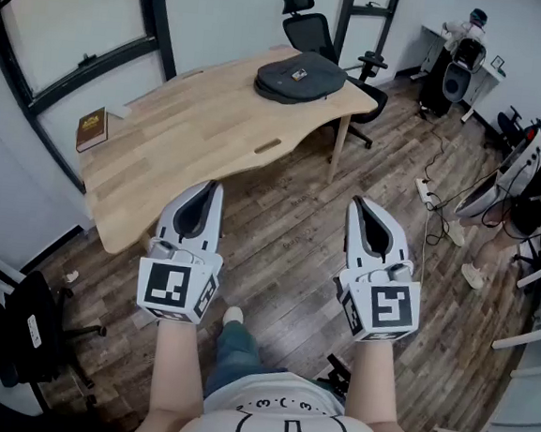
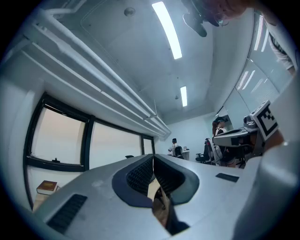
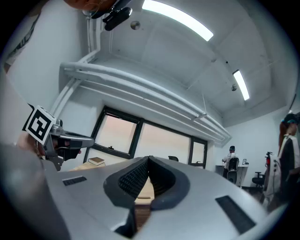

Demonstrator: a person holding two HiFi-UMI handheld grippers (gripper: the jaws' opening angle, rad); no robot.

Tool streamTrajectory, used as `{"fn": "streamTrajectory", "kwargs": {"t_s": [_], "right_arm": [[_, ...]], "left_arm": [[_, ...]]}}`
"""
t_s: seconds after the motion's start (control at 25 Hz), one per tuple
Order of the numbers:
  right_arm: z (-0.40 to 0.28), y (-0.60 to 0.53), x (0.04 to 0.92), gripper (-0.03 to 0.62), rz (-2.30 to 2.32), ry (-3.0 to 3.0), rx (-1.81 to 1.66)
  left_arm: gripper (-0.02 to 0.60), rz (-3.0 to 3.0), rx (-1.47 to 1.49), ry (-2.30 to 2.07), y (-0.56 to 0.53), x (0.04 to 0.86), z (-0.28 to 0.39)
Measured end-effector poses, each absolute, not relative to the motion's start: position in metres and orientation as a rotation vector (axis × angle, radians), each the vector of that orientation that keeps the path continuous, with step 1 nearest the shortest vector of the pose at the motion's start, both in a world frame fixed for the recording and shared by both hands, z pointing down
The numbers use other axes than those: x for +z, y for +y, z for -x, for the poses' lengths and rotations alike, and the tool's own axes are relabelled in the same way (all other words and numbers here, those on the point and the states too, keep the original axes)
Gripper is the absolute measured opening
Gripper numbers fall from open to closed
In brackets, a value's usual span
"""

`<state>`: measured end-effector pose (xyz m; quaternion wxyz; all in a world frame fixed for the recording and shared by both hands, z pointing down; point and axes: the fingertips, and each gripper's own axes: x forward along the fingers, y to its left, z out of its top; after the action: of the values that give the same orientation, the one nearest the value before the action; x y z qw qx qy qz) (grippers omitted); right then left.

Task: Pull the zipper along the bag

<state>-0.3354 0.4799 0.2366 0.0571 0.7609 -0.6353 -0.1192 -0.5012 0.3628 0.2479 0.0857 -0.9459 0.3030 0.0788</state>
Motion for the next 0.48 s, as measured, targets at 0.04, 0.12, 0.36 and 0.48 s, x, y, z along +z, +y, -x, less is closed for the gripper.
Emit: {"fn": "streamTrajectory", "kwargs": {"t_s": [0.04,0.12,0.36,0.48], "right_arm": [[0.332,0.482,0.233,0.051,-2.306,-1.907,-0.369],[0.324,0.487,0.227,0.051,-2.309,-1.862,-0.384],[0.305,0.492,0.236,0.051,-2.345,-1.83,-0.321],[0.3,0.477,0.241,0.051,-2.356,-1.818,-0.299]], "left_arm": [[0.017,2.816,0.239,0.908,0.363,0.244,0.501],[0.017,2.81,0.248,0.91,0.365,0.237,0.5],[0.017,2.835,0.222,0.887,0.365,0.244,0.485],[0.017,2.851,0.195,0.867,0.351,0.251,0.479]]}}
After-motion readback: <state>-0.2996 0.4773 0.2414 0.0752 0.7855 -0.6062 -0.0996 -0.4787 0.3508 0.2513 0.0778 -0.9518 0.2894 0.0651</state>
